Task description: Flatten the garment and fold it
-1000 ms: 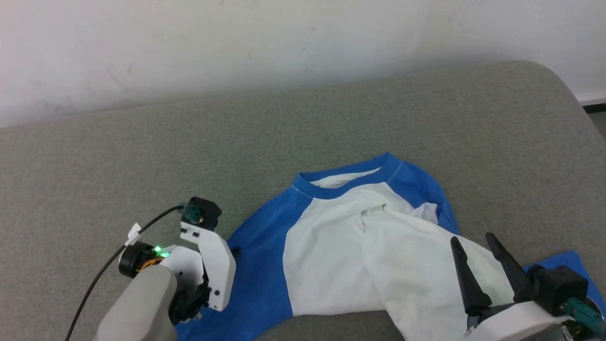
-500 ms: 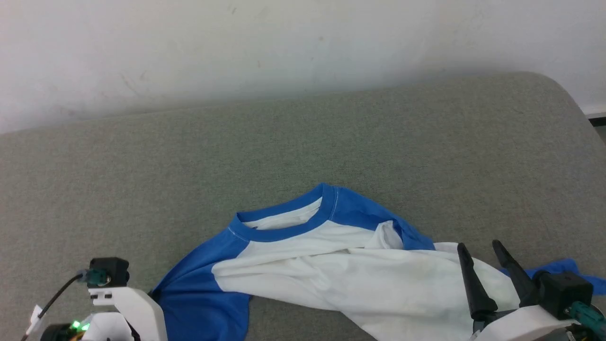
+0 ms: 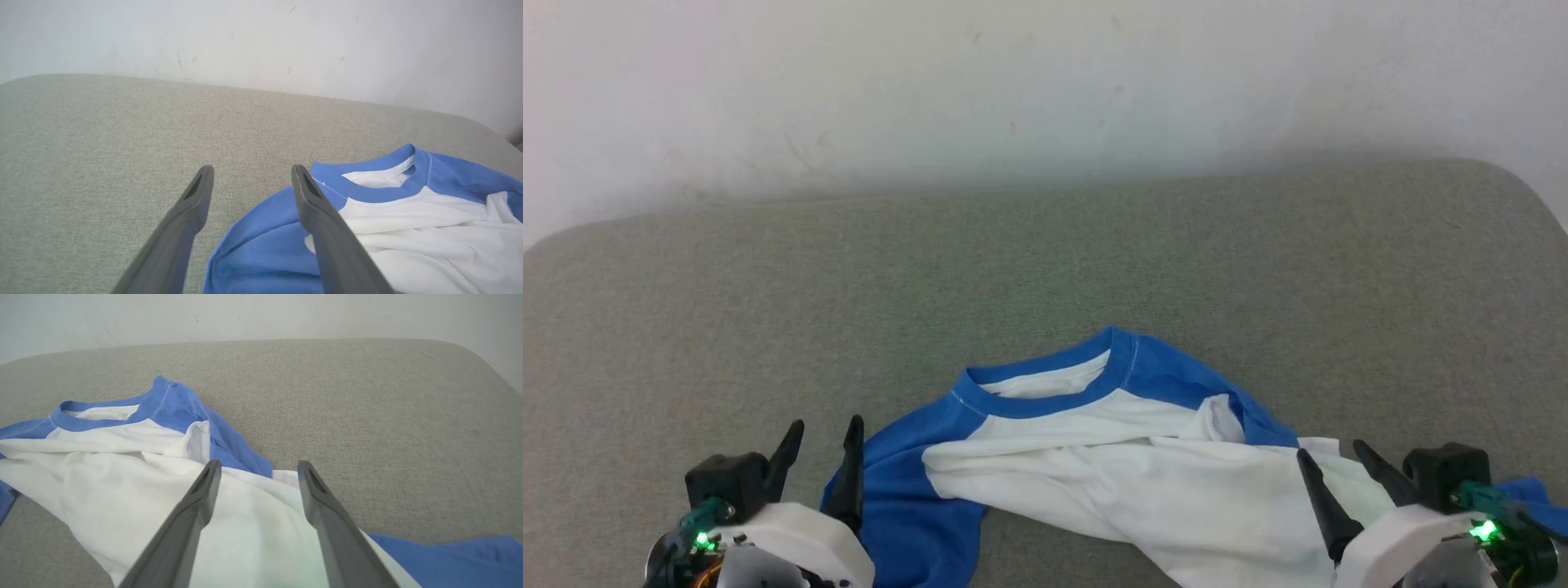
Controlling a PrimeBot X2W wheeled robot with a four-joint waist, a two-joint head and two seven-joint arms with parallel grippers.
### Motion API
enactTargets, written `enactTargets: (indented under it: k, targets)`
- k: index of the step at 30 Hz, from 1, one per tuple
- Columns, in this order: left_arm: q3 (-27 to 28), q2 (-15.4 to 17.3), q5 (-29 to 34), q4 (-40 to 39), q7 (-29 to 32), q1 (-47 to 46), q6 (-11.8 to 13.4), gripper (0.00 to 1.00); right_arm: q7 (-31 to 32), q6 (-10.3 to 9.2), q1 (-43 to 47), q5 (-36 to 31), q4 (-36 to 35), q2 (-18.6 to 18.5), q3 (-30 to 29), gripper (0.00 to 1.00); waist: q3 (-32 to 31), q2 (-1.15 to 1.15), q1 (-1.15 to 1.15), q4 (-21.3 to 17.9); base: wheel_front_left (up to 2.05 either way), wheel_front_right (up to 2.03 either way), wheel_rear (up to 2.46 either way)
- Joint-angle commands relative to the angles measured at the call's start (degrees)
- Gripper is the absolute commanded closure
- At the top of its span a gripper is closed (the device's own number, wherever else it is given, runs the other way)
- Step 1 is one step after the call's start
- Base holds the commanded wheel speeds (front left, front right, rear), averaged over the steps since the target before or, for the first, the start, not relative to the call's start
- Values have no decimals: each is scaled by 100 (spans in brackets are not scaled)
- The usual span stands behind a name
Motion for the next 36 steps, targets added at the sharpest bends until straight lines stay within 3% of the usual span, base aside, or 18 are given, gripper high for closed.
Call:
enactTargets:
  k: [1,12,14,15,16,20,27,31,36]
  targets:
    - [-18,-49,80,-9,-241,61,-4,0,119,-4,-209,103,121,-102,101,0,-56,-1,0,72,0,0,0]
    - [-224,-324,305,-10,-850,-23,75,0,945,-4,-1493,737,1483,-649,988,0,23,-1,0,295,0,0,0]
    - [-252,-346,323,10,-891,-72,69,0,1143,-4,-1691,866,1762,-745,1135,72,40,-1,0,357,0,0,0]
    - [-263,-353,331,24,-911,-93,64,0,1191,-4,-1783,901,1857,-797,1163,93,51,-1,0,389,0,0,0]
    - [-267,-362,333,41,-933,-110,62,0,1264,-4,-1862,947,1930,-844,1191,100,61,-1,0,412,0,0,0]
    - [-275,-407,332,97,-1021,-151,61,0,1537,-4,-2146,1120,1958,-1152,1200,100,101,-1,0,482,0,0,0]
    - [-337,-491,339,192,-1126,-281,4,0,2222,-4,-2459,1404,1745,-2010,800,100,204,-1,0,621,0,0,0]
    - [-376,-532,357,230,-1168,-406,-38,0,2342,-4,-2438,1414,1897,-2406,397,100,350,-1,0,686,0,0,0]
    - [-398,-549,381,280,-1206,-607,-95,0,2055,-4,-2388,1396,2541,-2607,50,100,644,-1,0,719,0,0,0]
